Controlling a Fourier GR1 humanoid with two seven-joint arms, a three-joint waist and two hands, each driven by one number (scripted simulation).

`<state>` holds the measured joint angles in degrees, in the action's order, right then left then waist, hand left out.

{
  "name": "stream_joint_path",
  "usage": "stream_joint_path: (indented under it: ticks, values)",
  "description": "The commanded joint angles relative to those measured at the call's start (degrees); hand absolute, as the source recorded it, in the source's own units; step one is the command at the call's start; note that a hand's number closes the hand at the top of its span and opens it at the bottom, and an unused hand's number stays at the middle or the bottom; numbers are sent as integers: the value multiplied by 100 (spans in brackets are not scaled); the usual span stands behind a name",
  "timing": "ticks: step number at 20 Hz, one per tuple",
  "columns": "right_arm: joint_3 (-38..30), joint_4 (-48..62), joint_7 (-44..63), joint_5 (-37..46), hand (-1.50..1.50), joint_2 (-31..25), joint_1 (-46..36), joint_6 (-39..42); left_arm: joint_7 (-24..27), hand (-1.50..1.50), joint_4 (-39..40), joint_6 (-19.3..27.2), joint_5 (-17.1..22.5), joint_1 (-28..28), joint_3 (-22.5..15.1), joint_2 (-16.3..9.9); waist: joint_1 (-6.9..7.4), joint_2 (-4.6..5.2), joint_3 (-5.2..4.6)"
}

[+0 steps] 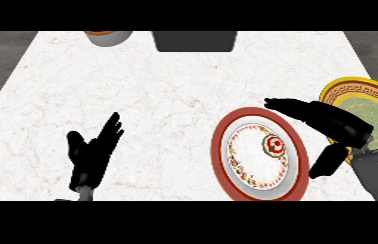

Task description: Pick the cupcake from the plate and place it in the plate

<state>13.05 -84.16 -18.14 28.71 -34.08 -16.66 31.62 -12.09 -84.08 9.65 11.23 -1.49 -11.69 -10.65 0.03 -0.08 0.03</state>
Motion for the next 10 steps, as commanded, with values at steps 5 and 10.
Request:
stream_joint_path:
  ticks: [5,10]
  values:
    - [-138,-422,198,675,-150,492,300,126,190,0,699,-406,-46,365,498,80,-11,8,-4]
    - [59,204,345,1428,-150,878,-64,-376,69,0,429,-229,-277,186,262,296,22,13,-3]
